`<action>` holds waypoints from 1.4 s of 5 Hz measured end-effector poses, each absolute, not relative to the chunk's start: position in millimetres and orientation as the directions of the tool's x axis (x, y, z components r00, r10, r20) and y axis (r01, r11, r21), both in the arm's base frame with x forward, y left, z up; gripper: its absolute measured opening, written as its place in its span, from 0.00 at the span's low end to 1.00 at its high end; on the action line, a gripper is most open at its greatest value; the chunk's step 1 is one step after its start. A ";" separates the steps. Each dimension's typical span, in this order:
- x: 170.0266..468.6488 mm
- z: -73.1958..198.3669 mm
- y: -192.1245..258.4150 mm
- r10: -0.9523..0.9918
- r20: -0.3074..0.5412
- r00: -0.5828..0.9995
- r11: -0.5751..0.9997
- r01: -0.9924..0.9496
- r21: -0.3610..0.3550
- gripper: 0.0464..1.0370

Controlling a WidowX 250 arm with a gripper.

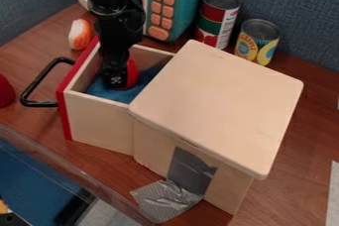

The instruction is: Take the tomato out of the drawer and put it on the left side of the table

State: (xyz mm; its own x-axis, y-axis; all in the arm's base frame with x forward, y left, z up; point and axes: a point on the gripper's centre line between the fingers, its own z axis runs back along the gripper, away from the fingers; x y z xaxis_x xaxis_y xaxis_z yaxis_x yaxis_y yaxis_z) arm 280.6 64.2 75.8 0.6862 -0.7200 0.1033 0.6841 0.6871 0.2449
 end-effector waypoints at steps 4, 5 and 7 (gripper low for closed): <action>284.0 60.7 79.3 -0.645 0.134 0.752 0.761 0.616 0.205 0.78; 278.8 92.7 76.4 -0.650 0.178 0.738 0.756 0.606 0.247 0.78; 251.2 159.2 115.7 -0.559 0.263 0.786 0.816 0.464 0.344 0.78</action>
State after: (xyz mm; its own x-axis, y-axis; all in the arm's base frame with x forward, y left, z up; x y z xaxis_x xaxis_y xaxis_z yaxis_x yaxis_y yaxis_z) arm 251.2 115.7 159.2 0.7865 -0.5587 0.2633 0.4645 0.8160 0.3441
